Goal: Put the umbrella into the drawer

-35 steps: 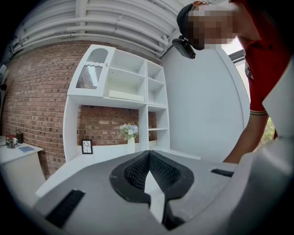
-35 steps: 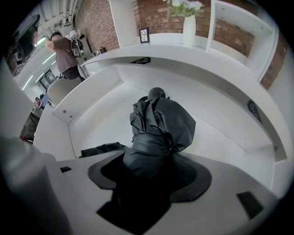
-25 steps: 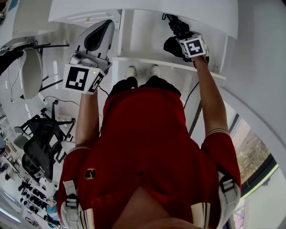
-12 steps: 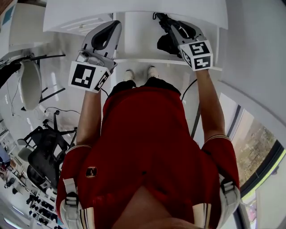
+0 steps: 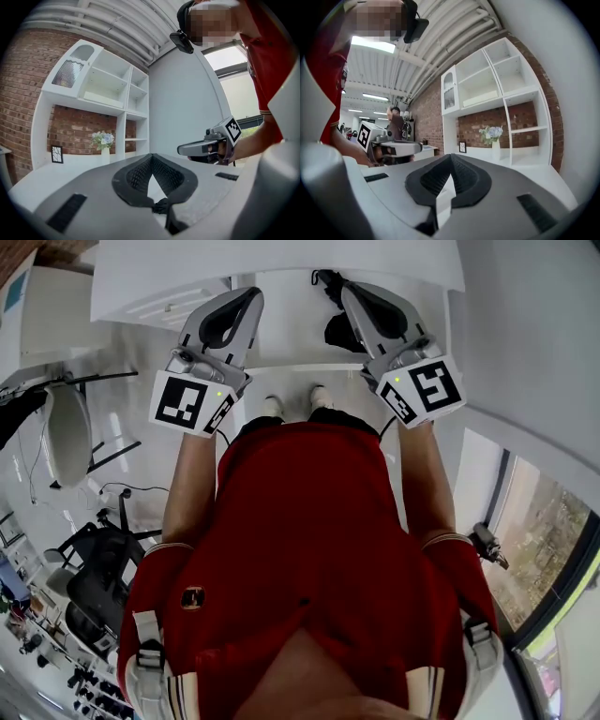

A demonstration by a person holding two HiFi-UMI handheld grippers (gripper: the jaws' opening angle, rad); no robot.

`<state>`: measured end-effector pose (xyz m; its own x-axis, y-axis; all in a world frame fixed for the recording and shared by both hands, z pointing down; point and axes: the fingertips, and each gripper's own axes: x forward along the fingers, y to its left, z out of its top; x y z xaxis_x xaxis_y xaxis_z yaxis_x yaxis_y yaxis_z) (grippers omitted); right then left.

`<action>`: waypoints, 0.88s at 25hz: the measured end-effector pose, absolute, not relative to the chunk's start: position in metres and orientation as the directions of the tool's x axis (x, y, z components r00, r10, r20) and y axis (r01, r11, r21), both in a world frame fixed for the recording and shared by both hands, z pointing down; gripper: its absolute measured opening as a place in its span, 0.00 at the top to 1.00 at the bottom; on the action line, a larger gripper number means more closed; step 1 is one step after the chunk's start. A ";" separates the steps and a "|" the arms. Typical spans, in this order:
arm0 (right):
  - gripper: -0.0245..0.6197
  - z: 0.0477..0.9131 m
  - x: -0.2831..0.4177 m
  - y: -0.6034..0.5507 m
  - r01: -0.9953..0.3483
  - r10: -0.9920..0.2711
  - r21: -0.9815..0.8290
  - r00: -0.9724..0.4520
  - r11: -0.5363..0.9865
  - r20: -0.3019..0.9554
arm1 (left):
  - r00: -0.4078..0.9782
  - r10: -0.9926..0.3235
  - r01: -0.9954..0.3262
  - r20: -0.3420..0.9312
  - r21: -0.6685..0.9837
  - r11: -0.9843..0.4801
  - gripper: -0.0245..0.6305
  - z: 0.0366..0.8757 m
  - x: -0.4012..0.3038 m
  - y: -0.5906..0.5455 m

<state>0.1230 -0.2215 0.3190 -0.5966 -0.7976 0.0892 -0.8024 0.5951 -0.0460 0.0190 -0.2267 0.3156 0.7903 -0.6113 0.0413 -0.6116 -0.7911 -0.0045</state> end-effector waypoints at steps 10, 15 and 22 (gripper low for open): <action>0.97 0.288 0.121 -0.185 -0.831 -0.830 0.000 -0.556 0.556 -0.039 | 0.825 -0.564 -0.564 0.020 -0.017 -0.826 0.96 0.307 0.027 -0.209; 0.97 0.291 0.131 -0.178 -0.846 -0.846 -0.004 -0.532 0.533 -0.033 | 0.829 -0.559 -0.558 0.017 -0.017 -0.829 0.96 0.307 0.026 -0.204; 0.97 0.295 0.137 -0.171 -0.854 -0.854 -0.009 -0.519 0.519 -0.020 | 0.834 -0.552 -0.552 0.020 -0.017 -0.834 0.96 0.308 0.025 -0.198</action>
<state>0.1370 -0.1713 0.2946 -0.5192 -0.8544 -0.0199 -0.8544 0.5195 -0.0094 0.0245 -0.1984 0.3084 0.8336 -0.5520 0.0200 -0.5517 -0.8338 -0.0166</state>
